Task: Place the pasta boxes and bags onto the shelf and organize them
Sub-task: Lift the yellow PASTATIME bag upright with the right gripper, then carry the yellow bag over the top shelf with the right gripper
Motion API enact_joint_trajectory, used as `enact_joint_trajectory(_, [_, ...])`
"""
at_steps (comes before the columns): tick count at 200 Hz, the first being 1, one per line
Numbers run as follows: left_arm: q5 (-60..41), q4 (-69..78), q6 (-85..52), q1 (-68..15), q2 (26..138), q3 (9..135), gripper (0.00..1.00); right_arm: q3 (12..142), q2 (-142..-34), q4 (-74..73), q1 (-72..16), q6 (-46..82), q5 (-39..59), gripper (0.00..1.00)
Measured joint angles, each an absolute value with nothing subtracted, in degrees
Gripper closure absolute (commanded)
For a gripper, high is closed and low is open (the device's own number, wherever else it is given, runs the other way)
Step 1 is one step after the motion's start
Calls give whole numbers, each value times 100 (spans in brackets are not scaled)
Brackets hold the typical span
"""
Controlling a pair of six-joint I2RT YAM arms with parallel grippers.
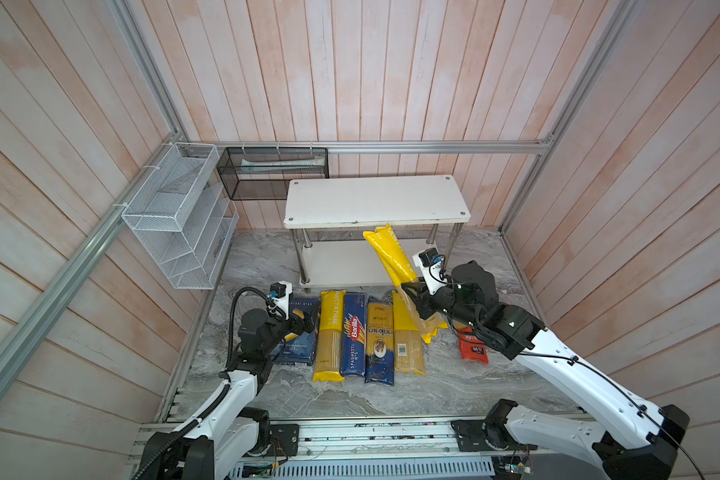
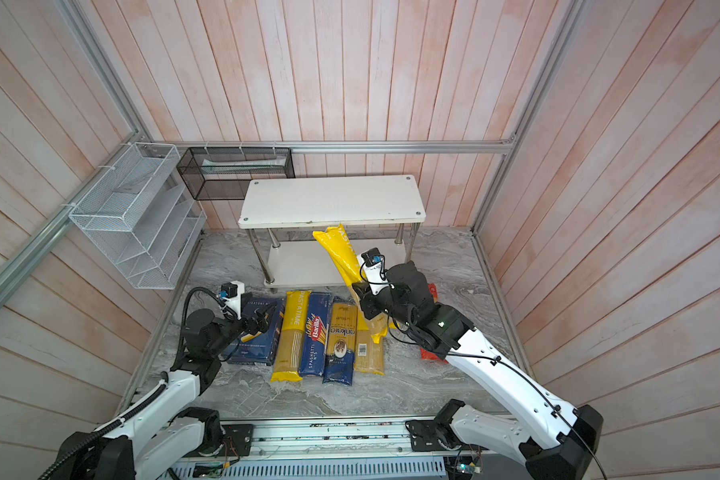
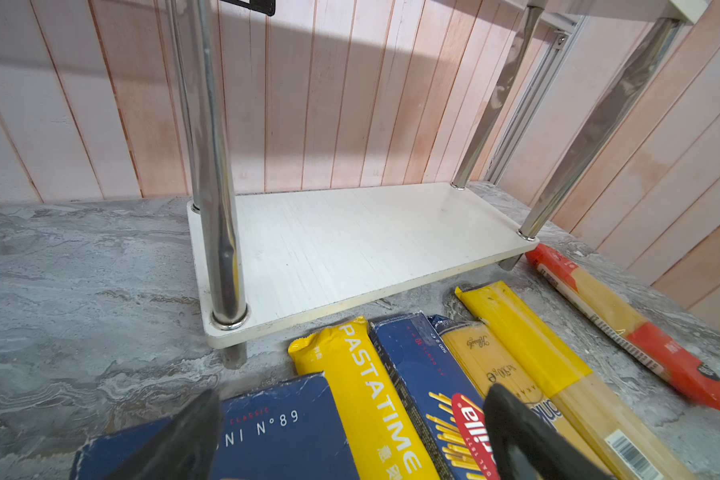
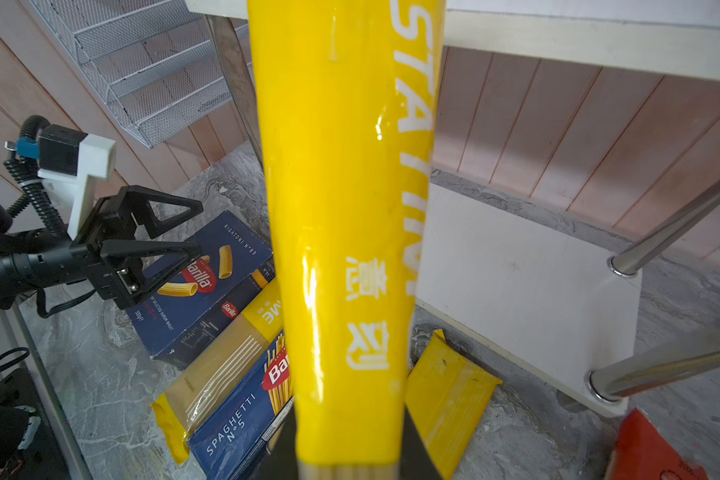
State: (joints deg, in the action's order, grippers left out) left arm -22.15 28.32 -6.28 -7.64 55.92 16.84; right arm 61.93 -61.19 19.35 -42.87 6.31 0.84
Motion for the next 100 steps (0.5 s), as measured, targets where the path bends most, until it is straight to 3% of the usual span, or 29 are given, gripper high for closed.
enact_joint_trajectory(100, [-2215,2832,-628,-764,5581,1686,1,7098,-6383,2130,-4285,486,-274,100])
